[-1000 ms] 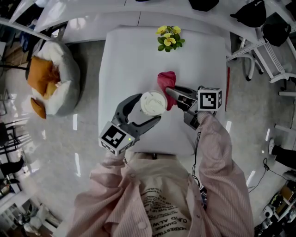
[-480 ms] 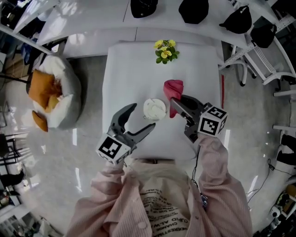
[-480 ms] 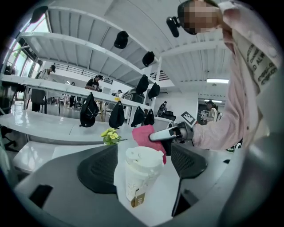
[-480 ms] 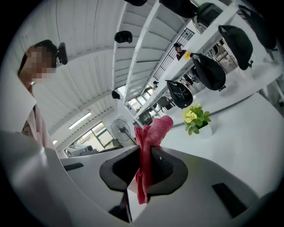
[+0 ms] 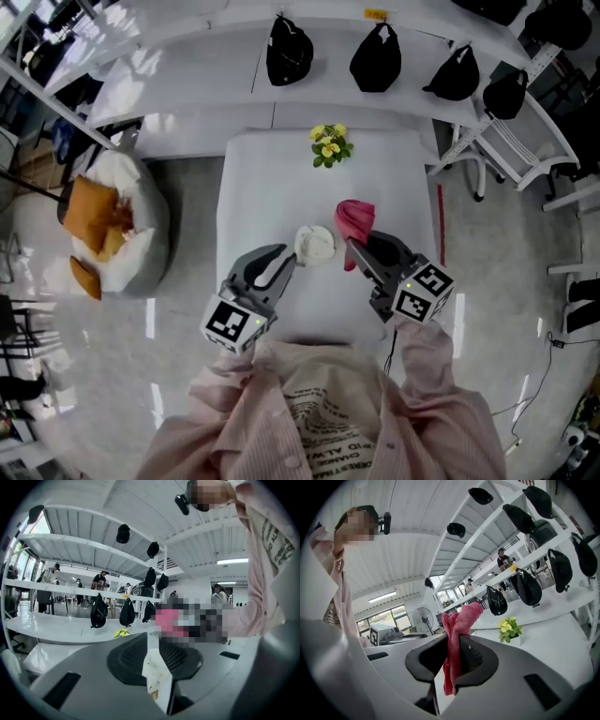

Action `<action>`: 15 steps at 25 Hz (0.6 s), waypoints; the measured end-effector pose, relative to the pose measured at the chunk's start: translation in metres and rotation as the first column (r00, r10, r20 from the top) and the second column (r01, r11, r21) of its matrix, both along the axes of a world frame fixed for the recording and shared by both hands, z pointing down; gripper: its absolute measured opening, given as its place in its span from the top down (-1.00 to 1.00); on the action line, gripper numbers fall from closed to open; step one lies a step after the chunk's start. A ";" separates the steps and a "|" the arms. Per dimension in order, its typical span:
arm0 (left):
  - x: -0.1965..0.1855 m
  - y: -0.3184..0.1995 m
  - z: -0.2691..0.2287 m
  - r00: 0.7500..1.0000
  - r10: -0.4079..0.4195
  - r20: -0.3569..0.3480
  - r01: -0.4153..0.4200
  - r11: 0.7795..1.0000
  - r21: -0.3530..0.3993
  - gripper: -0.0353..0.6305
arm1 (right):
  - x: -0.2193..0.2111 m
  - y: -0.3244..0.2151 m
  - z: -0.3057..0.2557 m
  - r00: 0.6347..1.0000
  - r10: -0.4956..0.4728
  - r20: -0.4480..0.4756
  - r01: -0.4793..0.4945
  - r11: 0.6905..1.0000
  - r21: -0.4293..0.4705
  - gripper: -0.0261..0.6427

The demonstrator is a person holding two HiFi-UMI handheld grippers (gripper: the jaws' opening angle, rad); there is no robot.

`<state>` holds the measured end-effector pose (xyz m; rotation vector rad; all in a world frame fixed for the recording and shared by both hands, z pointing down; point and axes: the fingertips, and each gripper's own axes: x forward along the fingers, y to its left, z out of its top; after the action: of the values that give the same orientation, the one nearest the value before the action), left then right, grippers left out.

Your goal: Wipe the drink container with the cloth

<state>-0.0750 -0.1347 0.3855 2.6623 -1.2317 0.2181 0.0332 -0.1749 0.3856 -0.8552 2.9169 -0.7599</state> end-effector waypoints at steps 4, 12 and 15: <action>-0.003 0.002 -0.014 1.000 -0.005 0.003 0.005 1.000 0.022 0.79 | 0.001 0.010 -0.020 0.999 0.033 -0.019 -0.031 0.995 0.090 0.78; -0.014 0.000 -0.036 0.999 -0.027 0.045 0.025 0.999 0.031 0.88 | 0.008 0.020 -0.048 0.993 0.110 -0.042 -0.098 0.969 0.225 0.78; -0.021 -0.001 -0.045 0.998 -0.041 0.037 0.040 0.998 0.040 0.89 | 0.012 0.022 -0.056 0.989 0.140 -0.046 -0.123 0.957 0.261 0.77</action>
<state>-0.0958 -0.1359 0.3401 2.6752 -1.3132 0.2410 0.0452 -0.1527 0.3295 -1.0475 2.8869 -0.3398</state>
